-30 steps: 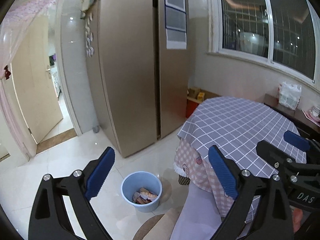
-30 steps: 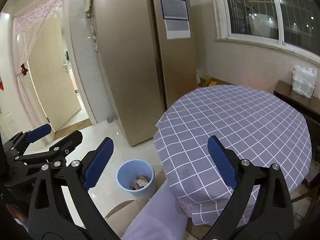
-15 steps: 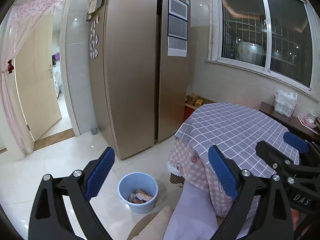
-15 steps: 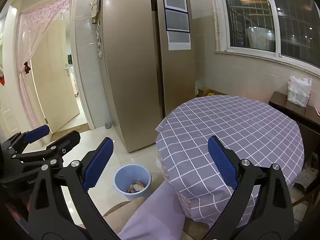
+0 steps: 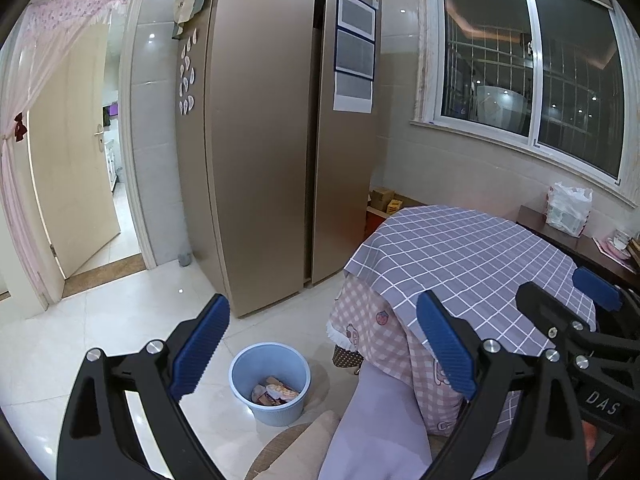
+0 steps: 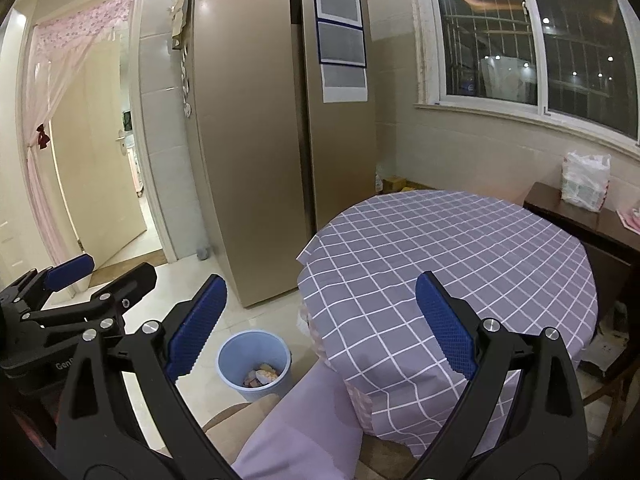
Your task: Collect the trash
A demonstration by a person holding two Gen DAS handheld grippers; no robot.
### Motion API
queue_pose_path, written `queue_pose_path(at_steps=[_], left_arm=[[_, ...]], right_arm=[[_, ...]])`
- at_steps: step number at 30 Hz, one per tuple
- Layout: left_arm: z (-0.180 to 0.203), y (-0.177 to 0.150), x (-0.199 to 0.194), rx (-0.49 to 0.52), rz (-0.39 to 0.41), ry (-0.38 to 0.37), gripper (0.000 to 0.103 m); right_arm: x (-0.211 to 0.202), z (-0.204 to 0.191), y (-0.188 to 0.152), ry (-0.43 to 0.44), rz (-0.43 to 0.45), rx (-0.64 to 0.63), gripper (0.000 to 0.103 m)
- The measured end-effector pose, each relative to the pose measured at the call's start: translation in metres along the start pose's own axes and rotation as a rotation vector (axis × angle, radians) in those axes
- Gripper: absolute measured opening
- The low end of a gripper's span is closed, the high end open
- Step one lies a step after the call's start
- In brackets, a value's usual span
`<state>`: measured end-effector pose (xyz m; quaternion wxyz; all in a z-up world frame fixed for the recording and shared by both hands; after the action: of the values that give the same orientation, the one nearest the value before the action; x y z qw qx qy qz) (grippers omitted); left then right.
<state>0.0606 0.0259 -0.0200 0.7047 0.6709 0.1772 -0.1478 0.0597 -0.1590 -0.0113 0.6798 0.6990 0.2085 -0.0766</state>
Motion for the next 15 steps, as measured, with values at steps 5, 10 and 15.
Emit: queue_pose_path(at_steps=[5,10,15], left_arm=[[-0.0002,0.0003,-0.0049,-0.007,0.011,-0.003,0.093],[-0.0015,0.0006,-0.0094,-0.002,0.022,-0.004,0.093],[-0.0013,0.0018,-0.0102,-0.002,0.02,0.002,0.093]], right_arm=[[-0.0052,-0.0006,0.0003,-0.003,0.015,0.007,0.094],[-0.0088,-0.0016,0.0023,-0.005,0.027,0.006,0.094],[-0.0082,0.0017,0.0014,-0.004,0.026,0.009,0.094]])
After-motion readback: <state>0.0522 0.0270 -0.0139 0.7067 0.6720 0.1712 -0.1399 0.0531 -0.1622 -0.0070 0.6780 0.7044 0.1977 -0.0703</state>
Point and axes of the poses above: each gripper's, at about its wrist camera, not at the fingertips, and x roughly the way its jaws point, z to its right, y to its top, the point moved 5 cm from there along x, roughly the way its jaws point, and after that the axes turned 1 degree about y, right-handed, at the moved point
